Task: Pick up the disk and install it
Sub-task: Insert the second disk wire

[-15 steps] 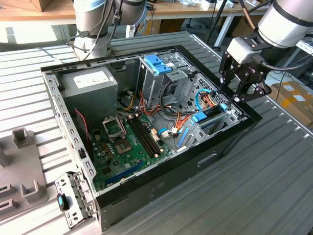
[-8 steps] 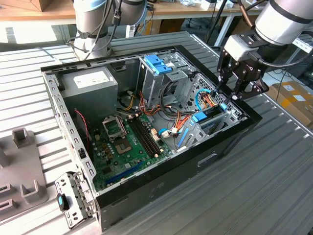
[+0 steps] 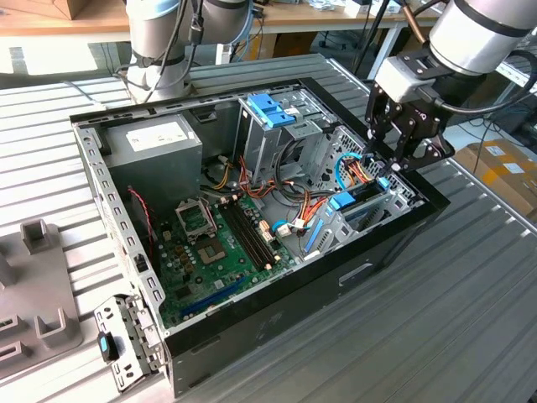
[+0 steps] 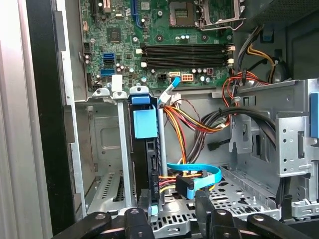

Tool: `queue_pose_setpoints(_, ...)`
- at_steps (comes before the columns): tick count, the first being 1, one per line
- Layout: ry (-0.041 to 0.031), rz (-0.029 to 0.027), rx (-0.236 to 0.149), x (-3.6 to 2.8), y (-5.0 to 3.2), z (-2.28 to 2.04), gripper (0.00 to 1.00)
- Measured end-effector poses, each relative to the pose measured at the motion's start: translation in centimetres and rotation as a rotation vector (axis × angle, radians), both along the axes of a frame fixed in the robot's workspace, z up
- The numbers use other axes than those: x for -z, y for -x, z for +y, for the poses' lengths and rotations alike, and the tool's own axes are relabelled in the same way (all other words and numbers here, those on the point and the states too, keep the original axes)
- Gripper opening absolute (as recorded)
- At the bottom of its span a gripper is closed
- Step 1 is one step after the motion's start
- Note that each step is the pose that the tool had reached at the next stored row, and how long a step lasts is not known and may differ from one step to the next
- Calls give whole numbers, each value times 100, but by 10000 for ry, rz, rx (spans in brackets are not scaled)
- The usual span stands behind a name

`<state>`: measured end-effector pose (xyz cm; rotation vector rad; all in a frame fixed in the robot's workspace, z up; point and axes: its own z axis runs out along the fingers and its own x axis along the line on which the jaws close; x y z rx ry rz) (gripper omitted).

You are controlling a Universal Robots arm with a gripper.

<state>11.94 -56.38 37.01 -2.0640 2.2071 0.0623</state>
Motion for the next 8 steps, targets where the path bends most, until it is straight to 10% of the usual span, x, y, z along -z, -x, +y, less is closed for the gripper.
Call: queue_pose_setpoints(8,-13,0,0,-29,51,5,48)
